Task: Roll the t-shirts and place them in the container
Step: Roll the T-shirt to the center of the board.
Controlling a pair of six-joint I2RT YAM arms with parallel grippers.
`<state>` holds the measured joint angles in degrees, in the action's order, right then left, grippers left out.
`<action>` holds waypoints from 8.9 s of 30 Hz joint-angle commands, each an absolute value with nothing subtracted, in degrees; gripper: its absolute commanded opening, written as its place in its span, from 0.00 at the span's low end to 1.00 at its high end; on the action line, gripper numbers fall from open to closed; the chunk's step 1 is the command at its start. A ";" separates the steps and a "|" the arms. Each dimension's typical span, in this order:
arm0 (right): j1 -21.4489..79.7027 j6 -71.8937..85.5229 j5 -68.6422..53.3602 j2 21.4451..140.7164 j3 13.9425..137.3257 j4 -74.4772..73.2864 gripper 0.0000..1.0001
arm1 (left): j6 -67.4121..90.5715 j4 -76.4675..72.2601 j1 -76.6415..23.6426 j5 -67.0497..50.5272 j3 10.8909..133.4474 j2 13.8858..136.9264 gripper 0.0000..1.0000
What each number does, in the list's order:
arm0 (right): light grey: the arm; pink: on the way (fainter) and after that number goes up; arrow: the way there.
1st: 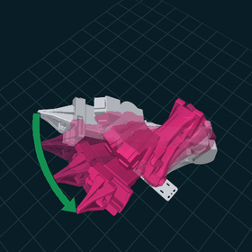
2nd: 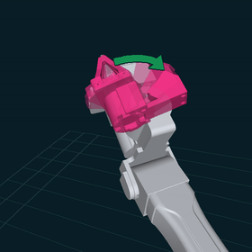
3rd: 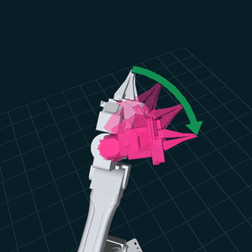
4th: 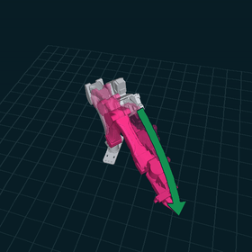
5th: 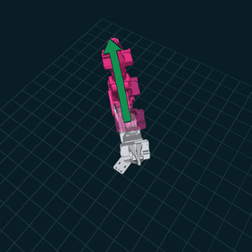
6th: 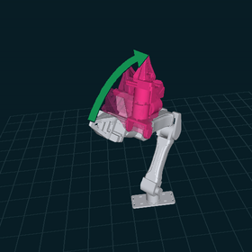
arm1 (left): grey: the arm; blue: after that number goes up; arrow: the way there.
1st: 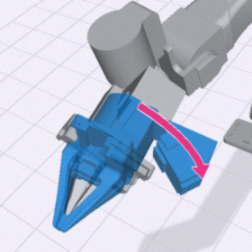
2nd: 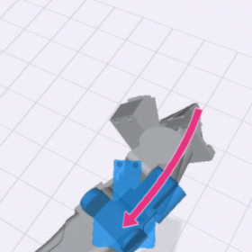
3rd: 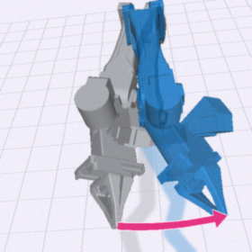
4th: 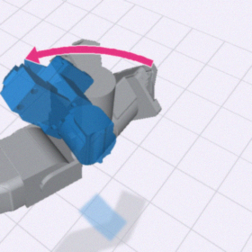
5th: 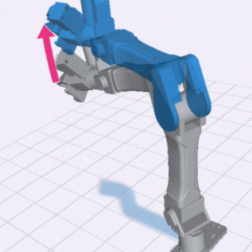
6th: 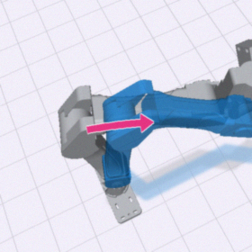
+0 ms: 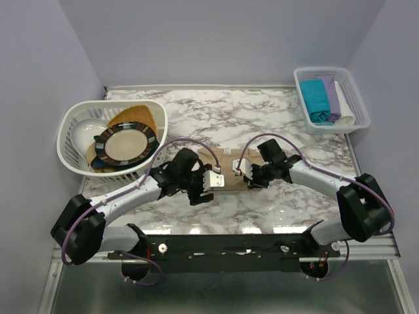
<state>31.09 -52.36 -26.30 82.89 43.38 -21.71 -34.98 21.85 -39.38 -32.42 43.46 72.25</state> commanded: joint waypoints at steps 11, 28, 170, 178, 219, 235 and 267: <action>30.59 -52.12 -29.35 82.44 43.59 -27.07 0.06 | -31.46 -2.56 -43.86 -13.17 35.94 67.50 0.98; 30.50 -50.45 -28.74 80.69 42.01 -26.37 0.08 | -38.23 9.84 -44.30 -24.87 44.20 81.73 0.97; 19.69 -56.34 -43.15 141.06 98.17 -87.45 0.18 | -51.51 -18.30 -55.37 6.42 23.72 88.50 0.14; 18.20 -53.44 -43.86 132.74 89.51 -80.08 0.99 | -48.60 4.98 -49.31 -7.09 34.88 87.37 0.01; 44.83 -42.01 -22.76 62.21 32.52 -25.40 1.00 | -47.37 51.94 -39.03 -44.47 68.73 101.86 0.06; 40.52 -42.62 -28.91 74.62 39.90 -36.03 0.01 | -52.29 69.42 -34.28 -51.75 77.07 107.57 0.08; 17.23 -67.85 -49.75 120.40 73.73 -75.85 0.02 | -51.77 66.55 -24.17 -48.88 105.78 117.90 0.54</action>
<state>17.65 -66.06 -50.72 117.16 71.79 -72.69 -50.37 75.77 -21.65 -56.73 118.13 133.19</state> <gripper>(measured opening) 0.237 0.529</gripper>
